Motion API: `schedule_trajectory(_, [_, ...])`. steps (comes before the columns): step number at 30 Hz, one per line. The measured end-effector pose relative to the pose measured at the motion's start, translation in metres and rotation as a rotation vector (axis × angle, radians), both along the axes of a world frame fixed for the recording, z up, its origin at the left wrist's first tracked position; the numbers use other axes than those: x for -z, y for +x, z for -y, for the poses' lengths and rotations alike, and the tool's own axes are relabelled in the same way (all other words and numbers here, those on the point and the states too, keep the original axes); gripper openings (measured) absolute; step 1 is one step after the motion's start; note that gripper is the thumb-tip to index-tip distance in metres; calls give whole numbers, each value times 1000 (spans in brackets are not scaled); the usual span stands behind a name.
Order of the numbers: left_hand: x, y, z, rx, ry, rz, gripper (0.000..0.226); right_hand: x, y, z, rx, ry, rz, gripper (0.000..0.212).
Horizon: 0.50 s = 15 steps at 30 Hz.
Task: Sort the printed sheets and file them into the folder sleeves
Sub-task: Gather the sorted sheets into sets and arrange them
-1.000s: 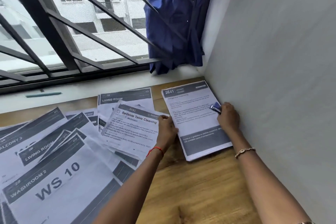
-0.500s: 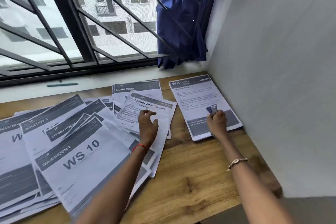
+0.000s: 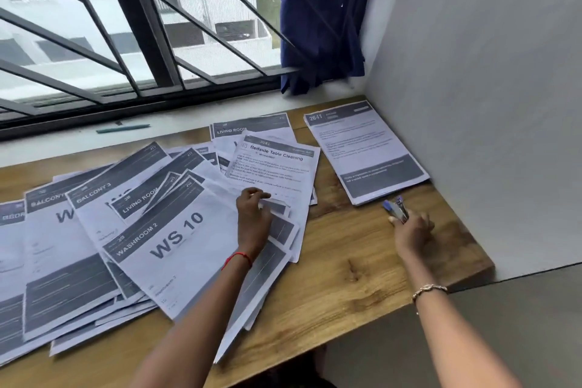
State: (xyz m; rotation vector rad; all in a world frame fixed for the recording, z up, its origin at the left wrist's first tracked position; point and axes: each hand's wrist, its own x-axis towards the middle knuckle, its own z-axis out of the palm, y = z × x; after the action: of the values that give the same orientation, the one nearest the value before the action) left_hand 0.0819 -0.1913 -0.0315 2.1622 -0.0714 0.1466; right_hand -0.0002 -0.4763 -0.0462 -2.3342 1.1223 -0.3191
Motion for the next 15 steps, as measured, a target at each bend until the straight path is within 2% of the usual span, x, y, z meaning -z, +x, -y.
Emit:
schedule_trajectory(7, [-2,-5,-24,-22,-7,-8,27,-1,-4,-11,36,-6,-28,27])
schedule_trajectory(11, [-8,-1,-34,-44,-40,3,25,-18,15,-28,110,-22,62,32])
schedule_trajectory(15, [-15,6,-46,-74,-71,33,23,-31,50,-48,-30,0,177,26])
